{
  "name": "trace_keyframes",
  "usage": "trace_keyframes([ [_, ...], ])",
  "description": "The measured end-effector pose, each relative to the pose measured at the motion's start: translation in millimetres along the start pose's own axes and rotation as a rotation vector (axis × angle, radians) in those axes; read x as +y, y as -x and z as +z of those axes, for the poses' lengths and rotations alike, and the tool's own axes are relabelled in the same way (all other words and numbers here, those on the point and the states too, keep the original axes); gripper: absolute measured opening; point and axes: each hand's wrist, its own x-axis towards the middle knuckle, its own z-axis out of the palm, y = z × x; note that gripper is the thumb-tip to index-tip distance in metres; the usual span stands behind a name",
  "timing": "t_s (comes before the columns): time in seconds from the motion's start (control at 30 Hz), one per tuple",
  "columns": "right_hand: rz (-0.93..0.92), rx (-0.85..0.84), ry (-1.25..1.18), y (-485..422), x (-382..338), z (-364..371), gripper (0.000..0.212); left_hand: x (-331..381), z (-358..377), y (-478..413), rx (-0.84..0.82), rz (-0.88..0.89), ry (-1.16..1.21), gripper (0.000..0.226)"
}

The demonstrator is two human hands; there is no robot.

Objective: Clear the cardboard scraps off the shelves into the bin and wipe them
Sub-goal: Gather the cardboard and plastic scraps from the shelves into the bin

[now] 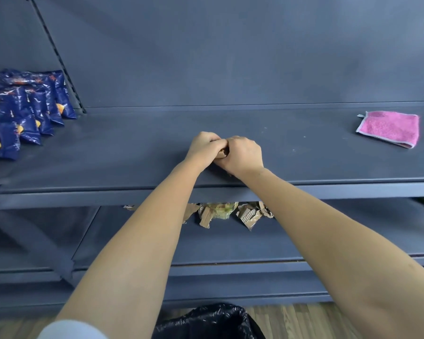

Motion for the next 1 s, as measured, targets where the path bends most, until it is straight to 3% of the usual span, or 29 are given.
trace_keyframes([
  [0.23,-0.037,0.037,0.058,38.3,-16.5,-7.7,0.029,-8.0,-4.9,35.1,0.005,0.104,-0.040,0.014],
  [0.37,-0.052,0.060,0.082,65.6,-22.4,-10.8,0.028,-9.2,-3.8,66.5,0.029,0.136,-0.045,0.038],
  [0.53,-0.098,0.077,0.084,94.7,-28.4,-12.8,0.028,-9.5,-5.3,104.4,0.080,0.148,-0.047,0.043],
  [0.83,-0.164,0.033,-0.010,177.4,-27.5,-6.8,0.026,-23.4,11.9,192.3,0.123,0.081,-0.093,0.018],
  [1.0,-0.204,-0.013,-0.082,222.1,-12.2,19.9,0.029,-53.8,35.8,232.3,0.079,0.047,-0.062,0.023],
])
